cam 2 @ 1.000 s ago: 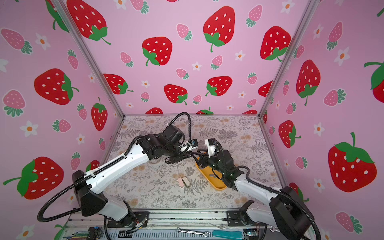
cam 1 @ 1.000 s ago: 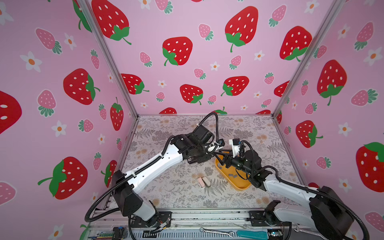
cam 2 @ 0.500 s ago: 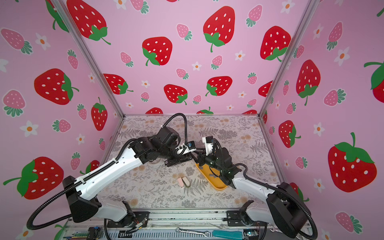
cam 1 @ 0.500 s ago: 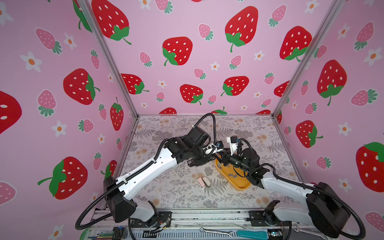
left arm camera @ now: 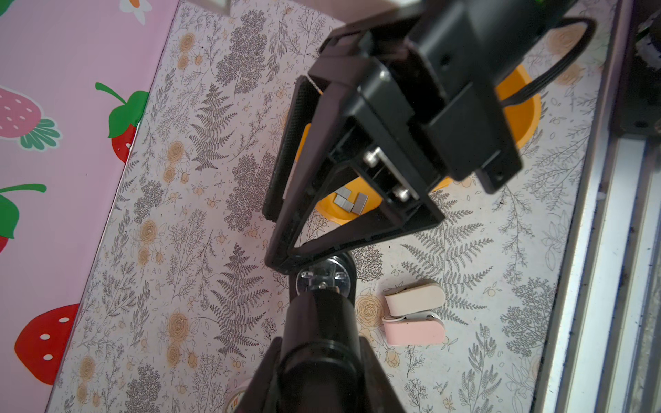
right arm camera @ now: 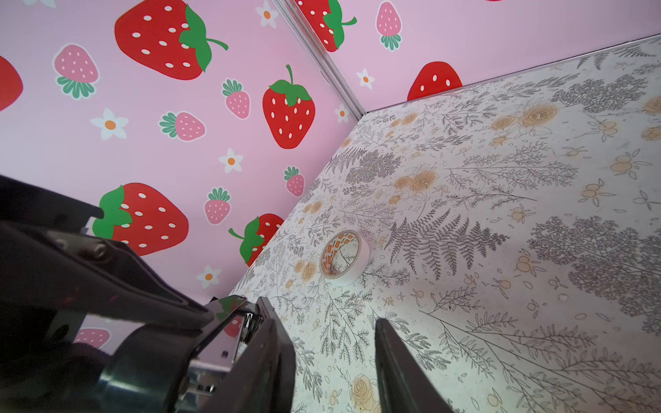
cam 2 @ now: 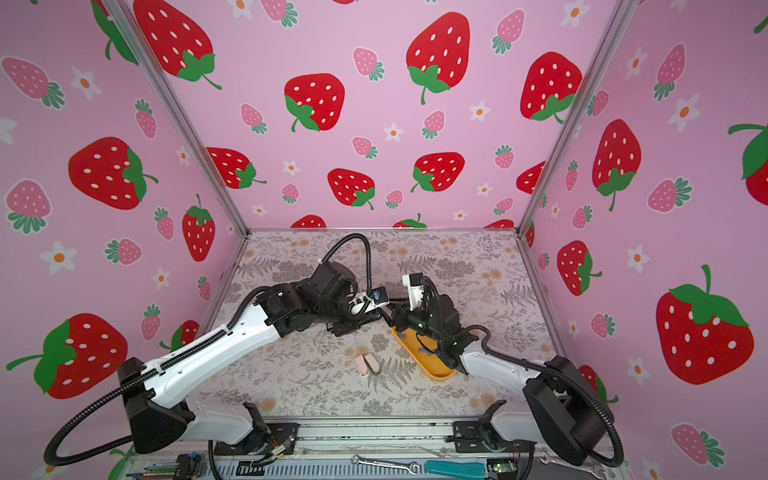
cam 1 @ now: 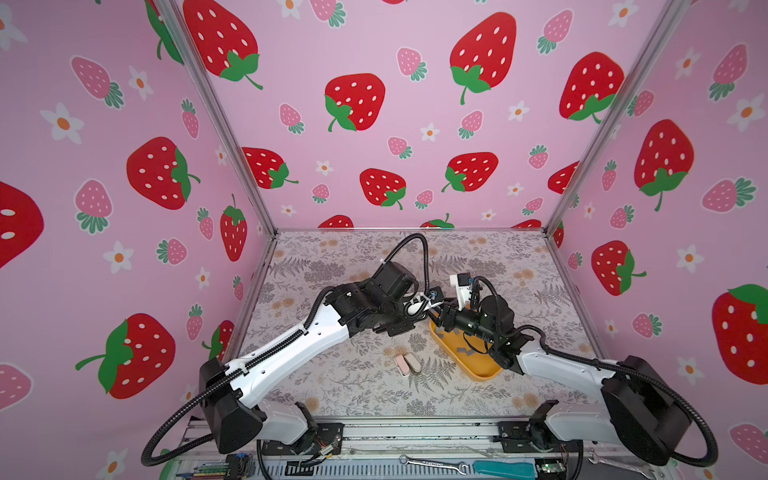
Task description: Load the staples into the stapler
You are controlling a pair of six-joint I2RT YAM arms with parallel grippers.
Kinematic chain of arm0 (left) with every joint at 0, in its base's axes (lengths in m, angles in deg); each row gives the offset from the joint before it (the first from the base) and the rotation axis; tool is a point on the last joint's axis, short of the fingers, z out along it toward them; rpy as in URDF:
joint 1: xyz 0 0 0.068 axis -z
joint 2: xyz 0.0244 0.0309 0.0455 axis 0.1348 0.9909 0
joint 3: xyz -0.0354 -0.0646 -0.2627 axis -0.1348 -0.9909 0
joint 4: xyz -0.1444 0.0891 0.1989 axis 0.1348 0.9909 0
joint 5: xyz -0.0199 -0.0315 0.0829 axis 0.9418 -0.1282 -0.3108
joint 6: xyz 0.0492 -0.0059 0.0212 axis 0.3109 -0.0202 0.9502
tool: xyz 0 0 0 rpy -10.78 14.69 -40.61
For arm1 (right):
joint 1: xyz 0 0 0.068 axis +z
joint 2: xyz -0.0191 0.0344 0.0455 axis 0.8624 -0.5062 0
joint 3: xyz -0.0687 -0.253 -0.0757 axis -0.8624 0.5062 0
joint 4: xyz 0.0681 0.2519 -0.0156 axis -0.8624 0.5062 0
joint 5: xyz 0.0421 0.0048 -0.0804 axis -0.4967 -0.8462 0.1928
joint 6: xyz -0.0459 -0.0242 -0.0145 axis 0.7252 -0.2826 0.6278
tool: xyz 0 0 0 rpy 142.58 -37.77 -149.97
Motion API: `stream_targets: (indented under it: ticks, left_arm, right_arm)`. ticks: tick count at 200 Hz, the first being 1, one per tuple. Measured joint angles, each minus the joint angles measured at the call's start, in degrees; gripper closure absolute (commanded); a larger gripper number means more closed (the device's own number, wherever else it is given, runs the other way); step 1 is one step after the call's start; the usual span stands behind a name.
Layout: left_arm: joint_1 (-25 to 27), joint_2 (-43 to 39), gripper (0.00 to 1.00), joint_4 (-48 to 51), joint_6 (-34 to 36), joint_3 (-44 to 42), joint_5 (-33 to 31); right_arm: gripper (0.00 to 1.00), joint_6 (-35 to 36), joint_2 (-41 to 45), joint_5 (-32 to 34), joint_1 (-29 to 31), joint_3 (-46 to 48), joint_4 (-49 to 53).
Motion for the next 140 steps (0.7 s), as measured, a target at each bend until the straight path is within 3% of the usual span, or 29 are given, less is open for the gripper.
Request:
stream_targets:
  ticks: [140]
  left_arm:
    - [0.8, -2.2, 1.00, -3.6, 1.2, -1.9, -2.5]
  right_arm:
    - [0.54, -1.4, -0.4, -1.1, 2.9, -0.7, 0.3]
